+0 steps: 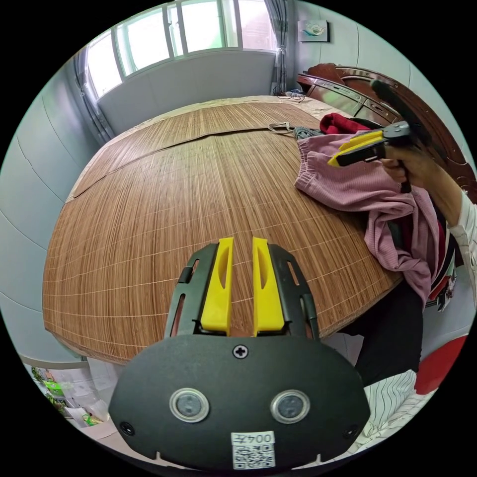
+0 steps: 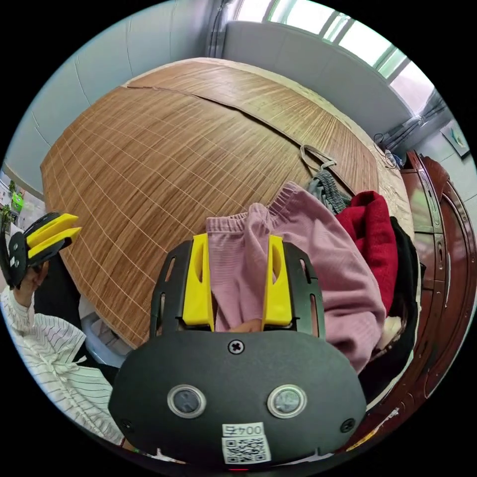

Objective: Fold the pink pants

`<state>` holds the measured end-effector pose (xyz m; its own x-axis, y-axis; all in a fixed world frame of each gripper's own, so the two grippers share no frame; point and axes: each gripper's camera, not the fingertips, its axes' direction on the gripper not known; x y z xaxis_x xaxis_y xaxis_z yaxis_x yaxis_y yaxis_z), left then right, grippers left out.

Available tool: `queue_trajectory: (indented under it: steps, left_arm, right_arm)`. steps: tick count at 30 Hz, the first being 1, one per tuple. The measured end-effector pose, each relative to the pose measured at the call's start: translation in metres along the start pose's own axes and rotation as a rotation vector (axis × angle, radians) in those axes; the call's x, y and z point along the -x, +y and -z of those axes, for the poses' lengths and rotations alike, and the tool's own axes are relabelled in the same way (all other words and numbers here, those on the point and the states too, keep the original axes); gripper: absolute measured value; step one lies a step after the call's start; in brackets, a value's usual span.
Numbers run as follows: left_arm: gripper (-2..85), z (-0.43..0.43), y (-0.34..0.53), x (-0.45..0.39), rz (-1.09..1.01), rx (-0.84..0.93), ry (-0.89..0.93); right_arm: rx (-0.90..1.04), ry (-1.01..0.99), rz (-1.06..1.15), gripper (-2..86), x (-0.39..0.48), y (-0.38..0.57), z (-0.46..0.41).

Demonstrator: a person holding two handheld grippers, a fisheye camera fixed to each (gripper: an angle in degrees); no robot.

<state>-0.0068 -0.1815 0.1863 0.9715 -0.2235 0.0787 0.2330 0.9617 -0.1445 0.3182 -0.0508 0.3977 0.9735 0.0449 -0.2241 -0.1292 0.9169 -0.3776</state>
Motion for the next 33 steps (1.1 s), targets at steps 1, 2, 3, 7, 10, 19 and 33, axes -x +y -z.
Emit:
queue_trajectory:
  steps: [1, 2, 3, 7, 10, 19, 33]
  left_arm:
    - [6.1, -0.007, -0.001, 0.002, 0.001, 0.005, 0.007]
    - [6.4, -0.015, -0.003, 0.004, 0.003, 0.014, 0.016]
    - [6.5, -0.019, -0.004, 0.004, 0.002, 0.019, 0.021]
    - [7.9, -0.045, -0.013, 0.007, -0.002, 0.042, 0.072]
    - [8.8, -0.062, -0.017, 0.009, 0.017, 0.043, 0.127]
    - [11.7, -0.099, -0.018, 0.006, 0.123, 0.056, 0.447]
    - [17.0, -0.138, 0.024, 0.035, 0.245, 0.13, 0.572]
  right_arm:
    - [0.011, 0.012, -0.005, 16.5, -0.001, -0.005, -0.008]
    - [0.044, 0.026, -0.021, 16.4, -0.005, -0.015, -0.023]
    - [0.082, 0.034, -0.043, 16.0, -0.011, -0.022, -0.037]
    - [0.186, 0.01, -0.072, 6.2, -0.026, -0.019, -0.065]
    - [-0.005, -0.175, -0.107, 3.7, -0.032, 0.015, -0.03]
    - [-0.382, -0.395, -0.194, 3.9, 0.018, 0.152, 0.042]
    - [-0.504, -0.29, -0.2, 4.0, 0.104, 0.219, 0.015]
